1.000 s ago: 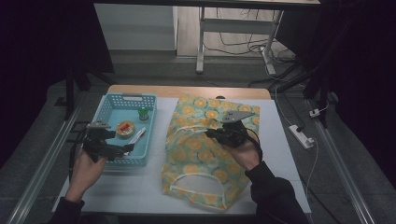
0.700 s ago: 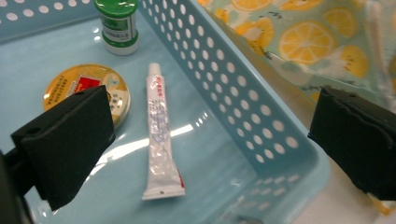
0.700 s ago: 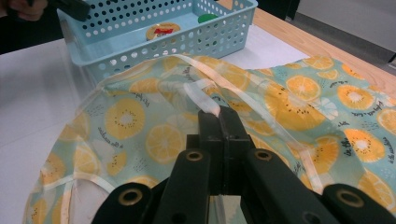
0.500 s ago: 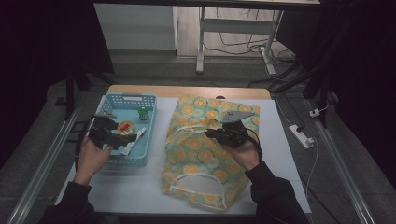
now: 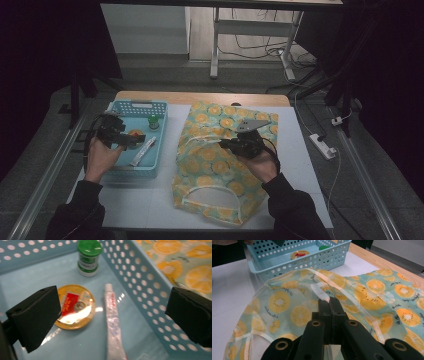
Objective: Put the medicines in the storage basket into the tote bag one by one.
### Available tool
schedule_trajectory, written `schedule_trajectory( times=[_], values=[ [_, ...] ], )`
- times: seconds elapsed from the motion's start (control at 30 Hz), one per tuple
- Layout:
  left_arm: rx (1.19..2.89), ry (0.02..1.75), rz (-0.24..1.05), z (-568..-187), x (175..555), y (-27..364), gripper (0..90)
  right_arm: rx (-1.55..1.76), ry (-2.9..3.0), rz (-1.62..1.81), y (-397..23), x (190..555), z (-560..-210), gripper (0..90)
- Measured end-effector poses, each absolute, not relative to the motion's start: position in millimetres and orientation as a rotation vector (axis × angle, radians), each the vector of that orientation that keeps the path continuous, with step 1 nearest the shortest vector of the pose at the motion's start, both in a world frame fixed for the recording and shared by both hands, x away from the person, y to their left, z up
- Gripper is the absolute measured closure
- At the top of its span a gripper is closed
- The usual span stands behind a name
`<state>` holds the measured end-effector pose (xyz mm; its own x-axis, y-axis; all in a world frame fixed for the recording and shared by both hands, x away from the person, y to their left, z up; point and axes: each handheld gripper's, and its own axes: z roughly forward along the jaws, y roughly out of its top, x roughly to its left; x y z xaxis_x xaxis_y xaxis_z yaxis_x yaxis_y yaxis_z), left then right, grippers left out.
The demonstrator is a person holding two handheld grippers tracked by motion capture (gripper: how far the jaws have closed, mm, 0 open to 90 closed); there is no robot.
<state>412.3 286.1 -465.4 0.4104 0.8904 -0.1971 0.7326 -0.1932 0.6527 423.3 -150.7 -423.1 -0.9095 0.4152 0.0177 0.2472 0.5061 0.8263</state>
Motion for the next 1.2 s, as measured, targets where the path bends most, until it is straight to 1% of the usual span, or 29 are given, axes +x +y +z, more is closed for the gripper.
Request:
schedule_trajectory(
  times=[0.2,0.33,0.63,0.87,1.2],
  values=[
    [1.99,1.413,0.28,-472.6,430.2,292.3,0.0,0.571,2.568,1.358,-150.2,423.6,-424.2,90.0],
    [2.013,1.442,0.293,-481.3,440.9,293.6,0.0,0.572,2.57,1.357,-150.0,423.9,-425.0,90.0],
    [2.049,1.477,0.278,-501.4,460.3,293.4,0.0,0.564,2.575,1.348,-149.3,423.9,-426.2,90.0],
    [2.102,1.518,0.23,-512.8,467.9,292.8,0.0,0.561,2.58,1.349,-148.7,423.8,-426.8,90.0],
    [2.146,1.658,0.162,-520.0,473.1,289.8,0.7,0.552,2.584,1.343,-147.3,422.9,-427.4,90.0]
  ],
)
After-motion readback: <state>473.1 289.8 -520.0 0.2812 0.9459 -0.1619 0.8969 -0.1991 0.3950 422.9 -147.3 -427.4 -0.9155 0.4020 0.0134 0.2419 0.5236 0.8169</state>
